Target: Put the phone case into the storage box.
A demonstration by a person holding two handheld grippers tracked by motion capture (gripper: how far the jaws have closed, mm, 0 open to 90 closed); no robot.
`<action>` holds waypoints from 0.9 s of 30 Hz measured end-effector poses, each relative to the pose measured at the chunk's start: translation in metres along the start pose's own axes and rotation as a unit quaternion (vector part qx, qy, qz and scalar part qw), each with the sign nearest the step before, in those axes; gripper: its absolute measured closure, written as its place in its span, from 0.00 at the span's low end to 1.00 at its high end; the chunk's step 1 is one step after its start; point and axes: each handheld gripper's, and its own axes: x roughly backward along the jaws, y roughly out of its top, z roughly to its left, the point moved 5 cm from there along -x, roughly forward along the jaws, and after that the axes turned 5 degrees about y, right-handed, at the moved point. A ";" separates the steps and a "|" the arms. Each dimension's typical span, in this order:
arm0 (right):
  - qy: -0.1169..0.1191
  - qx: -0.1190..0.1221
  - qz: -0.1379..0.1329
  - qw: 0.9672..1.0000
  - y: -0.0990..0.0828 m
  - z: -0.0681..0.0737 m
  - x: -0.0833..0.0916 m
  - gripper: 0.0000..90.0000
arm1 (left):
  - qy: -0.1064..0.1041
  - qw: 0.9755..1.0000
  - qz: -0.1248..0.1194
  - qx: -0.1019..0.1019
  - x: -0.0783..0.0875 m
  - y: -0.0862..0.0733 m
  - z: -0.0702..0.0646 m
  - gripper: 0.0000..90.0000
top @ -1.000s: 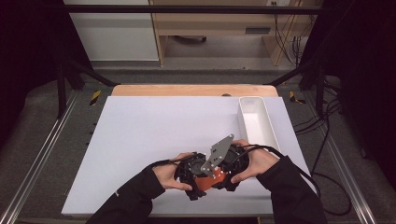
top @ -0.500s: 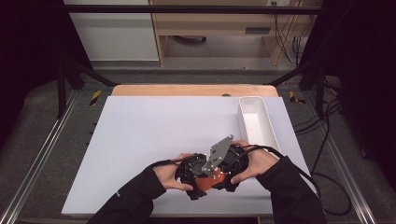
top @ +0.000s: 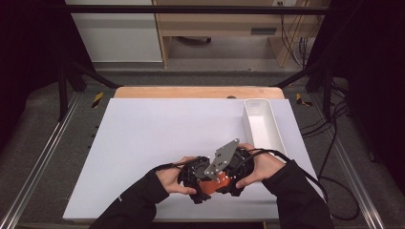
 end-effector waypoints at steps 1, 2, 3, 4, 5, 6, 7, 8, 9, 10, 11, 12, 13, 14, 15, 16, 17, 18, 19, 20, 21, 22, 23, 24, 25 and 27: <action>-0.002 0.003 -0.002 1.000 0.000 0.000 0.000 0.16 | 0.001 1.000 0.001 0.001 0.000 0.000 0.000 0.17; -0.005 0.005 -0.004 1.000 0.000 -0.001 0.000 0.15 | 0.001 1.000 0.001 0.003 0.000 0.000 0.001 0.17; -0.008 0.006 -0.007 1.000 0.000 -0.001 0.000 0.13 | 0.003 1.000 0.000 0.005 -0.001 -0.001 0.002 0.17; -0.014 0.007 -0.011 1.000 0.001 -0.001 0.001 0.12 | 0.003 1.000 0.003 0.006 -0.001 -0.002 0.003 0.17; -0.018 0.010 -0.016 1.000 0.001 -0.002 0.002 0.10 | 0.005 1.000 0.001 0.008 -0.002 -0.004 0.003 0.17; -0.020 0.007 -0.021 1.000 0.001 -0.002 0.003 0.09 | 0.003 1.000 0.000 0.011 -0.002 -0.005 0.004 0.17; -0.024 0.007 -0.025 0.999 0.001 -0.002 0.005 0.07 | 0.004 1.000 -0.001 0.013 -0.002 -0.006 0.004 0.17; -0.026 0.006 -0.028 0.999 0.001 -0.002 0.006 0.05 | 0.004 1.000 -0.002 0.017 -0.001 -0.007 0.004 0.17; -0.030 0.000 -0.030 0.999 0.001 -0.002 0.007 0.04 | 0.004 1.000 -0.003 0.017 -0.001 -0.008 0.005 0.17; -0.033 -0.002 -0.033 0.999 0.000 -0.002 0.008 0.04 | 0.004 1.000 -0.006 0.022 0.000 -0.009 0.005 0.17; -0.036 -0.007 -0.036 0.999 -0.001 -0.003 0.010 0.04 | 0.003 0.999 -0.014 0.030 0.000 -0.009 0.004 0.17; -0.039 -0.010 -0.040 0.998 -0.002 -0.003 0.011 0.03 | 0.004 0.999 -0.014 0.031 0.000 -0.009 0.005 0.17; -0.041 -0.014 -0.046 0.998 -0.002 -0.004 0.012 0.04 | 0.004 0.999 -0.017 0.033 0.001 -0.010 0.005 0.17; -0.039 -0.017 -0.051 0.998 -0.004 -0.003 0.013 0.03 | 0.005 0.999 -0.019 0.035 0.002 -0.010 0.006 0.17; -0.039 -0.018 -0.056 0.997 -0.005 -0.003 0.013 0.03 | 0.006 0.999 -0.022 0.037 0.003 -0.011 0.007 0.17; -0.041 -0.021 -0.061 0.997 -0.006 -0.003 0.015 0.03 | 0.005 0.999 -0.025 0.039 0.004 -0.012 0.007 0.17; -0.042 -0.025 -0.067 0.997 -0.007 -0.003 0.015 0.03 | 0.006 0.999 -0.029 0.041 0.005 -0.012 0.008 0.17; -0.044 -0.026 -0.073 0.996 -0.008 -0.003 0.016 0.03 | 0.006 0.999 -0.030 0.042 0.006 -0.013 0.008 0.17; -0.048 -0.028 -0.079 0.995 -0.010 -0.003 0.017 0.03 | 0.008 0.999 -0.032 0.044 0.007 -0.014 0.009 0.17; -0.051 -0.032 -0.083 0.995 -0.011 -0.003 0.018 0.03 | 0.007 0.998 -0.032 0.045 0.007 -0.015 0.009 0.17; -0.053 -0.033 -0.088 0.994 -0.013 -0.004 0.019 0.03 | 0.007 0.998 -0.036 0.047 0.007 -0.015 0.009 0.17; -0.056 -0.033 -0.094 0.993 -0.014 -0.004 0.019 0.03 | 0.008 0.998 -0.036 0.046 0.008 -0.016 0.009 0.17; -0.059 -0.038 -0.100 0.993 -0.015 -0.004 0.020 0.03 | 0.008 0.998 -0.039 0.047 0.008 -0.017 0.010 0.17; -0.060 -0.039 -0.105 0.992 -0.016 -0.004 0.020 0.03 | 0.008 0.998 -0.043 0.049 0.008 -0.017 0.010 0.17; -0.060 -0.042 -0.112 0.991 -0.017 -0.004 0.021 0.03 | 0.009 0.998 -0.046 0.050 0.009 -0.018 0.010 0.17; -0.062 -0.044 -0.122 0.990 -0.020 -0.004 0.021 0.03 | 0.010 0.997 -0.053 0.053 0.010 -0.019 0.011 0.17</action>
